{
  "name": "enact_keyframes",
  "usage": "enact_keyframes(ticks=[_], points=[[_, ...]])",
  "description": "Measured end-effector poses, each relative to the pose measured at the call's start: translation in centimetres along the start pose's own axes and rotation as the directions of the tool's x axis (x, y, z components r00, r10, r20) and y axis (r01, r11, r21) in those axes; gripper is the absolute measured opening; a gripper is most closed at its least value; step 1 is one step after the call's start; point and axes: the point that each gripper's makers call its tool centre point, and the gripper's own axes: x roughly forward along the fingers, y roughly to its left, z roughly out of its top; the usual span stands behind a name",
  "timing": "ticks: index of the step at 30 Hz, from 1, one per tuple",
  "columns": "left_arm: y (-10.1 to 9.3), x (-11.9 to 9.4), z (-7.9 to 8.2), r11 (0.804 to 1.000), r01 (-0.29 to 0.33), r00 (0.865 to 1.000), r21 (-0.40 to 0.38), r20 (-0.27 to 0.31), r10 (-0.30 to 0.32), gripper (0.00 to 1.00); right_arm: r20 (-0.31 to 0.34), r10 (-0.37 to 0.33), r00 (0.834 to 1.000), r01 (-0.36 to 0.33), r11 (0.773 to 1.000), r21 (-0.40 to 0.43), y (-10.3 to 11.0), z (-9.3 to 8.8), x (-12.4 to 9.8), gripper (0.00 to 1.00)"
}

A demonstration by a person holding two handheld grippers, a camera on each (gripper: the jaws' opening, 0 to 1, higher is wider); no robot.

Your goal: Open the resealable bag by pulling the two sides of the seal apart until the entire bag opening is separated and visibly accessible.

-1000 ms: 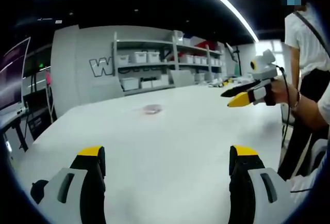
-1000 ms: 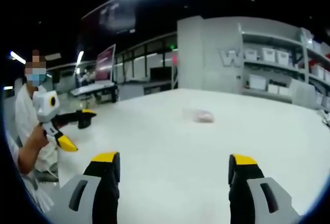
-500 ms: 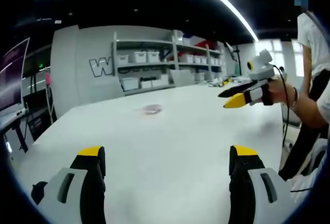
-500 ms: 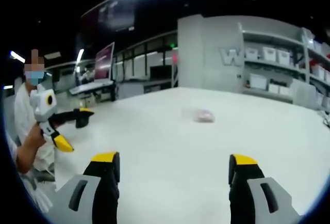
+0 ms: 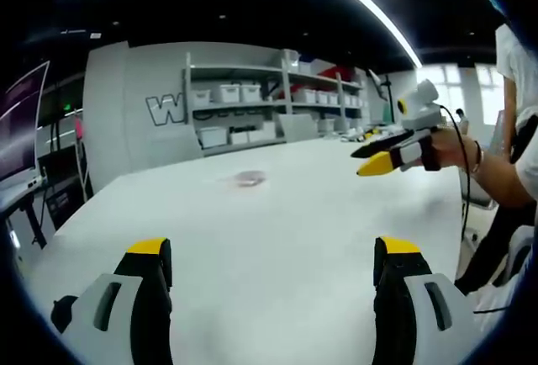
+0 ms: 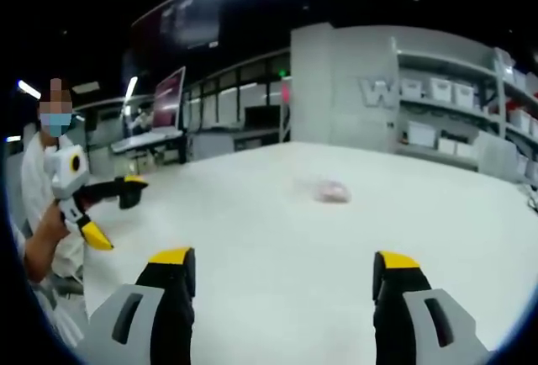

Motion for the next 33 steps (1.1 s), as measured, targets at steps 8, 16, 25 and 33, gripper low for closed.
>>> enact_keyframes(ticks=[8,16,25,33], points=[[0.0,0.0,-0.1,1.0,-0.001,1.0,-0.001,-0.004,0.001,1.0,0.007,-0.002,1.0,0.002,1.0,0.002,-0.3,0.5,0.8,0.87],[0.1,0.0,0.0,1.0,-0.002,1.0,-0.003,-0.002,0.002,1.0,-0.002,0.0,1.0,0.0,1.0,0.0,-0.5,0.5,1.3,0.87],[0.0,-0.1,0.2,1.0,-0.002,1.0,-0.002,0.0,0.002,1.0,-0.005,-0.004,1.0,0.004,1.0,-0.001,-0.9,1.1,2.1,0.86],[0.0,-0.1,0.2,1.0,-0.005,1.0,-0.004,0.0,0.005,1.0,-0.012,0.004,1.0,-0.004,1.0,0.009,-1.0,0.8,2.5,0.85]])
